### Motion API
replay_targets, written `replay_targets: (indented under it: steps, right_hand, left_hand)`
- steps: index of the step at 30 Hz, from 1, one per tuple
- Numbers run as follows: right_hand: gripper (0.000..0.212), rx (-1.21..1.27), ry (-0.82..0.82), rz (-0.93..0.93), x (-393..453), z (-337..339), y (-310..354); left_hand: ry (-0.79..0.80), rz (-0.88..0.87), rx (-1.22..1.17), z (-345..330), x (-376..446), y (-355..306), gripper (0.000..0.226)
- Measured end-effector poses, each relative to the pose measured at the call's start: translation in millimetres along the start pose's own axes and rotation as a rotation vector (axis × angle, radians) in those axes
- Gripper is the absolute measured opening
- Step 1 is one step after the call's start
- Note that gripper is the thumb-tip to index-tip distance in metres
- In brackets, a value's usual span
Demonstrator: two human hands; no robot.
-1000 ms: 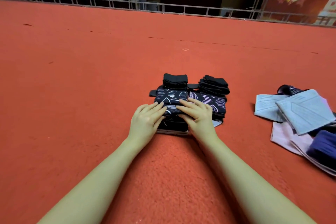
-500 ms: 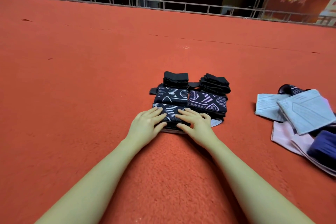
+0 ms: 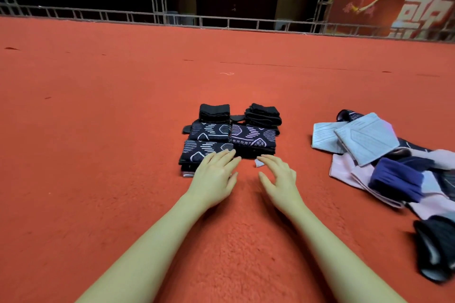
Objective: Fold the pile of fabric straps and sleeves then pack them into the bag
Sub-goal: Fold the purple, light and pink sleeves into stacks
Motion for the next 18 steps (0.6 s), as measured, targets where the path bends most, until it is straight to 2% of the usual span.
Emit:
replay_targets:
  steps: [6, 10, 14, 17, 18]
  right_hand:
    - [0.058, -0.136, -0.097, -0.087, -27.9, 67.1, -58.3]
    - [0.040, -0.383, -0.258, -0.083, -31.2, 124.6, -88.4]
    - [0.044, -0.636, -0.325, -0.084, -30.0, 167.5, -118.0]
    - [0.041, -0.719, -0.361, -0.150, -28.2, 190.8, -142.0]
    - [0.047, -0.717, -0.367, -0.172, -27.9, 194.8, -147.8]
  left_hand:
    - [0.043, -0.110, -0.099, -29.0, 25.9, -85.8, 0.045]
    - [0.072, -0.164, -0.176, -52.3, 46.5, -139.2, 0.045]
    - [0.108, -0.191, -0.197, -74.5, 69.5, -183.2, 0.044]
    - [0.117, -0.208, -0.219, -82.4, 88.9, -211.2, 0.043]
    - [0.119, -0.213, -0.219, -84.4, 95.0, -219.2, 0.043]
Point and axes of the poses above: each hand's wrist, its own x-axis towards the middle knuckle, its own z-axis out of the back of the hand, y = z × x, the point moved 9 cm from there along x, towards the middle knuckle, and after that the axes turned 5 degrees about -y, right-handed, at the moved point
